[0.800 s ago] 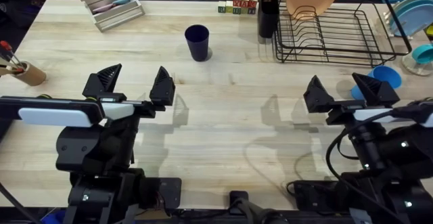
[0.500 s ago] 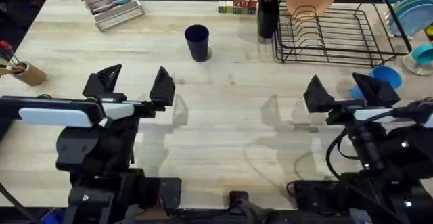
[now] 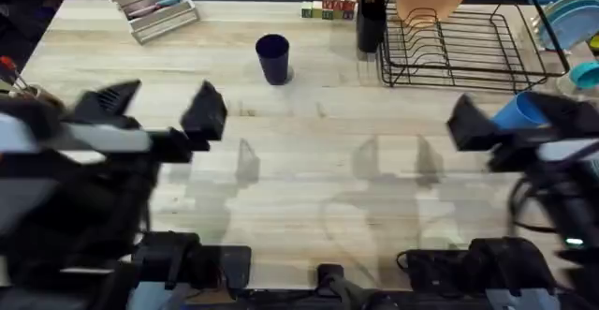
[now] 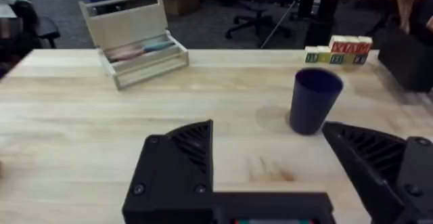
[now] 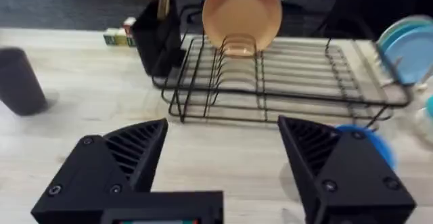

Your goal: Pick up the cup on the table and put them onto the rack.

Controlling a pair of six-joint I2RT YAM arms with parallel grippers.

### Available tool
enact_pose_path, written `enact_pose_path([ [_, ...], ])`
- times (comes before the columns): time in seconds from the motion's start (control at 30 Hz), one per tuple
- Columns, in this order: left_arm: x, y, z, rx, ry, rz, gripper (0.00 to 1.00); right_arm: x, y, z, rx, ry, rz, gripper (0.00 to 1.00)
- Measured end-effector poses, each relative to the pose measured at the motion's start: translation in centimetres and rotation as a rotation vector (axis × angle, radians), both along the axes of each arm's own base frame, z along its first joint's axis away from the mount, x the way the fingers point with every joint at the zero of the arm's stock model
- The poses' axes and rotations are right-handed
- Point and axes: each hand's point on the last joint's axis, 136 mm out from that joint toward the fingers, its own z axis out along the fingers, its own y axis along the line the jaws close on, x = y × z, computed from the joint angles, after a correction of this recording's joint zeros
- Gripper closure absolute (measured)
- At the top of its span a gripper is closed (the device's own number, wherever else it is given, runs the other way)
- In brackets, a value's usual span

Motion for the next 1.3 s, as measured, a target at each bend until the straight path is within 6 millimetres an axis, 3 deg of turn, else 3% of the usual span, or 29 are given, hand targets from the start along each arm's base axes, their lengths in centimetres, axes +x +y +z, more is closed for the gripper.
enact_pose_path([
  [0.17, 0.5, 0.1, 4.4, -0.001, 0.090, 0.004, 0.008, -0.3, -1.2, 4.7, -0.028, 0.090, -0.068, 0.009],
  [0.37, 4.0, 0.0, 6.1, -0.002, 0.303, 0.005, 0.008, 2.5, -2.3, 7.1, -0.088, 0.295, -0.111, 0.009],
  [0.63, 9.0, 0.0, 5.7, -0.001, 0.487, 0.005, 0.008, 8.1, -5.2, 6.6, -0.115, 0.519, -0.180, 0.009],
  [0.8, 10.2, 0.0, 4.1, -0.001, 0.548, 0.005, 0.008, 10.6, -6.2, 5.1, -0.112, 0.578, -0.196, 0.009],
  [0.93, 10.4, 0.0, 3.6, 0.000, 0.566, 0.005, 0.008, 10.5, -6.2, 3.1, -0.113, 0.661, -0.188, 0.009],
  [1.3, 10.4, 0.0, 3.6, -0.001, 0.566, 0.005, 0.008, 7.8, -6.1, 0.9, -0.075, 0.801, -0.203, 0.009],
])
